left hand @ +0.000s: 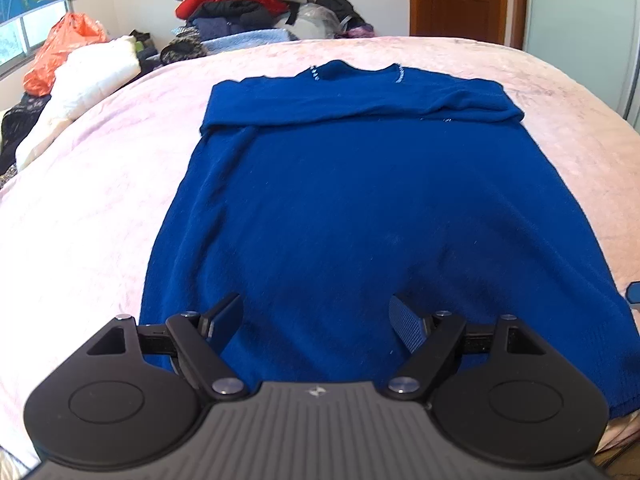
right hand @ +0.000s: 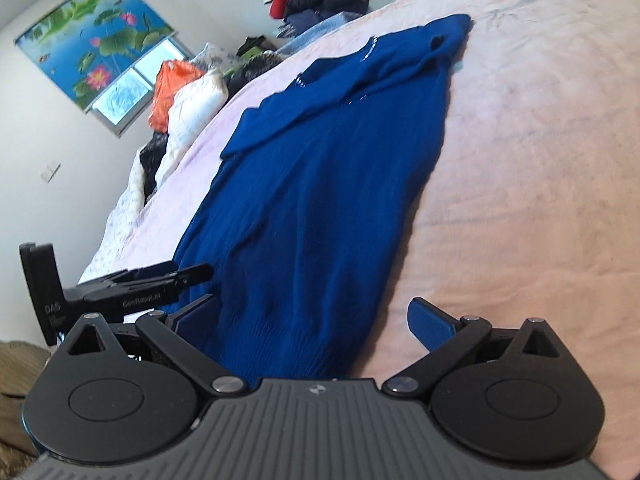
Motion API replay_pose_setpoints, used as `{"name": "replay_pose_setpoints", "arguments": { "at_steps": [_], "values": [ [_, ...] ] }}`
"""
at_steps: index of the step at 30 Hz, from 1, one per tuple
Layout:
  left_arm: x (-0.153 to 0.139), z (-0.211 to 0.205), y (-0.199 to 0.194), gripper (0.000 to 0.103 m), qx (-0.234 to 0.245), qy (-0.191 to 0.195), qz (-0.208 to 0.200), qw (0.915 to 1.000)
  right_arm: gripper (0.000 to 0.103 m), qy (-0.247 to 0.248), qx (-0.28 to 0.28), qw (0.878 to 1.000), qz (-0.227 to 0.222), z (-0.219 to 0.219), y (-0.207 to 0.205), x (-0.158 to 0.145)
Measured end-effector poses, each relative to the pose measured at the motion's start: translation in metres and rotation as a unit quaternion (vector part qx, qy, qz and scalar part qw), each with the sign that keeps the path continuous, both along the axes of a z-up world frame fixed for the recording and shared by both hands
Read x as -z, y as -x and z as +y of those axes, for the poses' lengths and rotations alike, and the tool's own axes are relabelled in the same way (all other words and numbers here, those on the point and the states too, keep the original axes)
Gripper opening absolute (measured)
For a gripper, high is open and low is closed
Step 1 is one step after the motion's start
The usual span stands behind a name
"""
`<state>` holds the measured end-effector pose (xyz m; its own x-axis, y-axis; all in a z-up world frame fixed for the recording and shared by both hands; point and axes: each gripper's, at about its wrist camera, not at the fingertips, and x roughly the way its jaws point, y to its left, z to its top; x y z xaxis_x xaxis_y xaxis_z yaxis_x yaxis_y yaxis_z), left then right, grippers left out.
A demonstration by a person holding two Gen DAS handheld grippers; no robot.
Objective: Fold small clothes
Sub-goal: 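Move both open grippers over the sweater's hem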
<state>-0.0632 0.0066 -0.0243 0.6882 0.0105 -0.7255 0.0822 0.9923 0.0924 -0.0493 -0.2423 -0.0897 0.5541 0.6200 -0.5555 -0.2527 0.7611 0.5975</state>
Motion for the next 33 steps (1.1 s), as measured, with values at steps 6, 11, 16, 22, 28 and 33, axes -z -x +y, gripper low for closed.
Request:
{"name": "replay_pose_setpoints", "arguments": {
  "at_steps": [6, 11, 16, 22, 28, 33],
  "values": [
    [0.0, 0.007, 0.007, 0.08, -0.012, -0.007, 0.007, 0.9999, 0.1, 0.001, -0.006, 1.0, 0.006, 0.0, 0.006, -0.002],
    [0.001, 0.012, 0.01, 0.08, -0.021, -0.015, 0.011, 0.9996, 0.099, 0.011, -0.013, 1.0, 0.015, 0.0, 0.006, -0.002],
    [0.002, 0.019, 0.012, 0.08, -0.032, -0.02, 0.016, 0.9992, 0.095, 0.001, -0.021, 0.999, 0.035, -0.001, 0.004, 0.003],
    [0.004, 0.024, 0.012, 0.08, -0.047, -0.015, 0.021, 0.9986, 0.095, -0.001, -0.021, 0.999, 0.038, 0.0, 0.005, 0.003],
    [-0.002, 0.032, 0.017, 0.08, -0.024, -0.019, 0.027, 0.9992, 0.09, 0.005, -0.034, 0.999, 0.043, 0.004, 0.008, 0.003],
    [-0.011, 0.068, 0.03, 0.08, -0.023, -0.023, 0.023, 0.9992, 0.086, -0.002, -0.036, 0.998, 0.048, 0.0, 0.008, 0.003]
  ]
}}
